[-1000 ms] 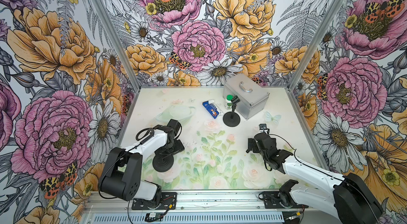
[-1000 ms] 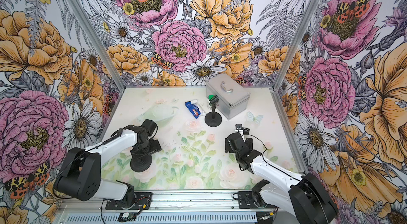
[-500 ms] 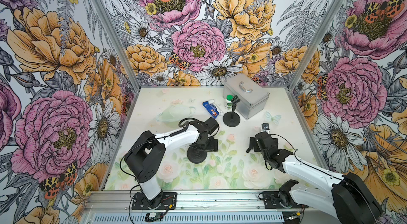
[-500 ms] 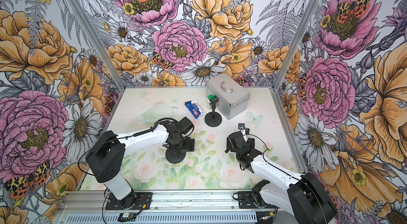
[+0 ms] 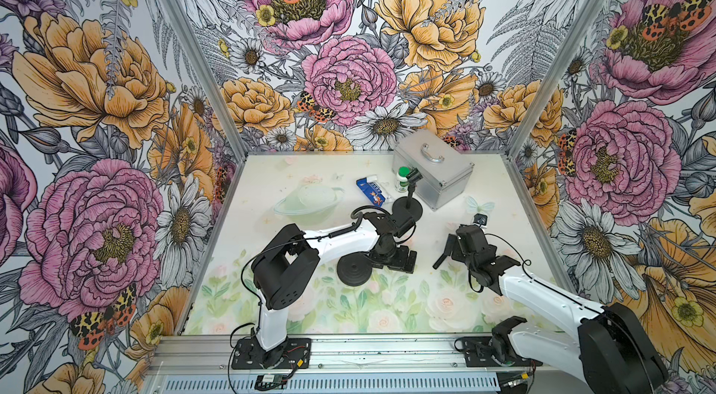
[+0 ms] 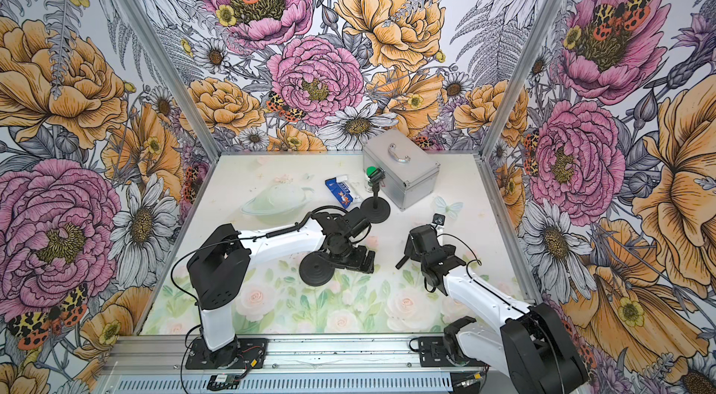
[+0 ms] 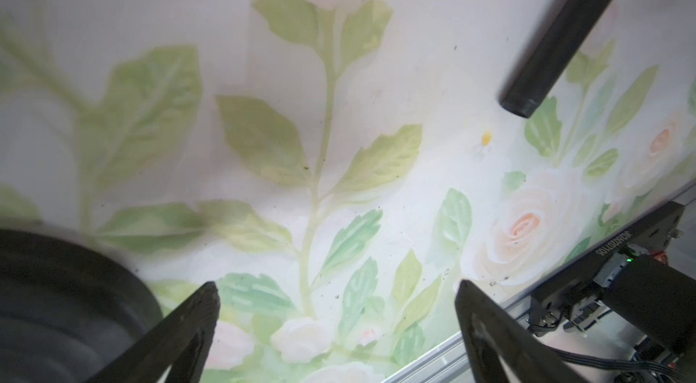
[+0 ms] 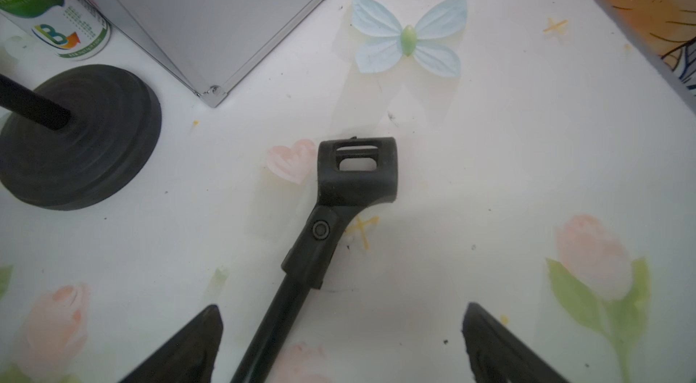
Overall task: Assemble a microphone stand
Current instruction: Move the microphone stand base to the center of the board.
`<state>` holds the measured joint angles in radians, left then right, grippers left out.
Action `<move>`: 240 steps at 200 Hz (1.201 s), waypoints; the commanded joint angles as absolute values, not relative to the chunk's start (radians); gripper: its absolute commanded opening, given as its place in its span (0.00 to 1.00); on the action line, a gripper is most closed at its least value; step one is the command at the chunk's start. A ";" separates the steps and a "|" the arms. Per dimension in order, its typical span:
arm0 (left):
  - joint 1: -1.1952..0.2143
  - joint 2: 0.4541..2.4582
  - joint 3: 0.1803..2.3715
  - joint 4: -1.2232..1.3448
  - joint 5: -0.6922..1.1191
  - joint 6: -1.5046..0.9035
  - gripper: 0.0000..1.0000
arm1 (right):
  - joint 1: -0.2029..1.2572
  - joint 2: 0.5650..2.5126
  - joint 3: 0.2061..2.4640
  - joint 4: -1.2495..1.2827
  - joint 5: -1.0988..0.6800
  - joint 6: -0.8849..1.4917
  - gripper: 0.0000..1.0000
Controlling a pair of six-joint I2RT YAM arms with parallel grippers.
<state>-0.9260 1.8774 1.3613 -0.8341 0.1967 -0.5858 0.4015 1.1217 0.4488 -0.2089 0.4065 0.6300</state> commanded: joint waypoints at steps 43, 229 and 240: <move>-0.836 1.724 1.230 -0.884 0.124 -0.634 0.99 | 0.397 1.124 0.511 -0.230 0.337 0.647 1.00; -0.826 1.923 1.306 -0.939 0.087 -0.614 0.99 | 0.390 1.132 0.510 -0.246 0.342 0.638 1.00; -0.845 1.939 1.331 -0.940 0.113 -0.600 0.99 | 0.390 1.134 0.511 -0.247 0.341 0.638 1.00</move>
